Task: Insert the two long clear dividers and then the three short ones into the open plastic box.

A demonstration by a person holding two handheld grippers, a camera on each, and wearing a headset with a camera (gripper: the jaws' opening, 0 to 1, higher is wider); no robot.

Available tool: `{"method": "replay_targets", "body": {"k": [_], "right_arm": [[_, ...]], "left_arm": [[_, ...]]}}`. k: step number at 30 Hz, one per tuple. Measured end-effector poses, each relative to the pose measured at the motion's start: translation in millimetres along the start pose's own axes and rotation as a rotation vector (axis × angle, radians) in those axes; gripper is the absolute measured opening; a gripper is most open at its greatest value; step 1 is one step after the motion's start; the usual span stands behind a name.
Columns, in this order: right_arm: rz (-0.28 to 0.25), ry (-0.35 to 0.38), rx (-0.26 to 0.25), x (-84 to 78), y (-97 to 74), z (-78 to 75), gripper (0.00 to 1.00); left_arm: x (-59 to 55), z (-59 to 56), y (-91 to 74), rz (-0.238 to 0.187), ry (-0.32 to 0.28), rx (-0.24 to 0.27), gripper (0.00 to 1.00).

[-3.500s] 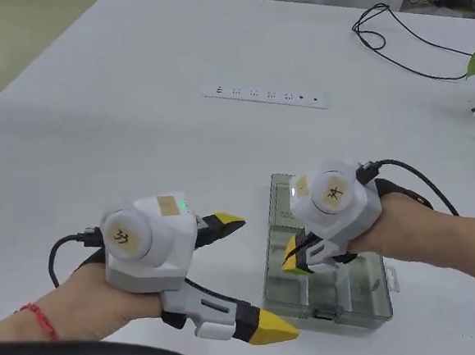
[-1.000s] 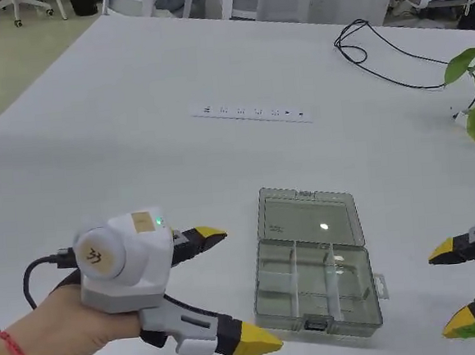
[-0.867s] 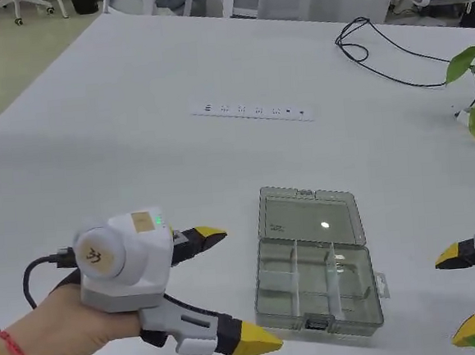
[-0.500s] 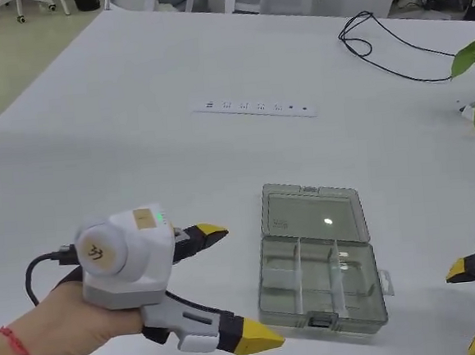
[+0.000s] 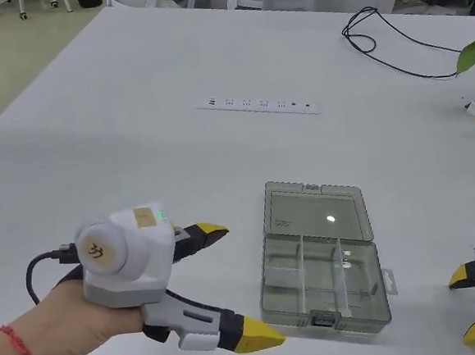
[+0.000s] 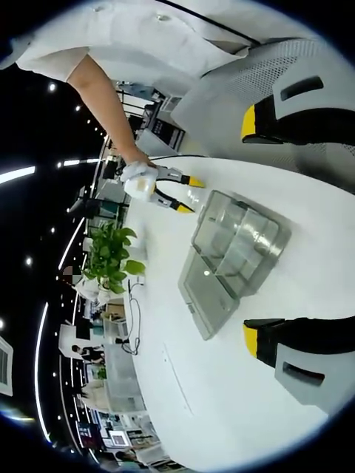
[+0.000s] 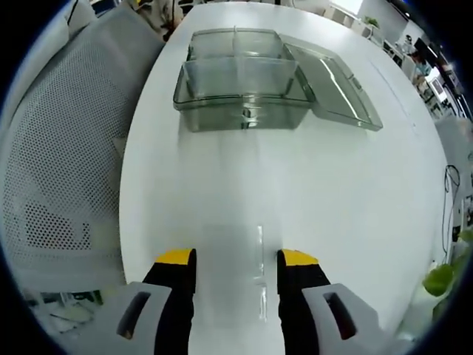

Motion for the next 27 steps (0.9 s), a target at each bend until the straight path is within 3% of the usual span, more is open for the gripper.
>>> {"method": "replay_targets", "body": {"k": [9,22,27], "right_arm": [[0.016,-0.025,0.007,-2.0,-0.6,-2.3,0.34],[0.03,-0.026,0.001,-2.1,1.6,-2.6,0.33],[-0.003,-0.015,-0.025,5.2,-7.8,-1.6,0.33]], "left_arm": [[0.2,-0.3,1.1,-0.001,-0.001,-0.006,1.0],[0.1,-0.9,-0.4,-0.001,0.0,-0.003,1.0],[4.9,-0.3,-0.4,-0.01,-0.003,-0.003,1.0]]}}
Point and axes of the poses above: the centre of the closed fingertips' face, and the gripper's own axes: y roughly forward along the fingers, z roughly to its left, x roughly out of its top, the point moved 5 cm from there along -y, roughly backward along the fingers, and after that the axes turned 9 degrees about x, right-handed, at the moved point
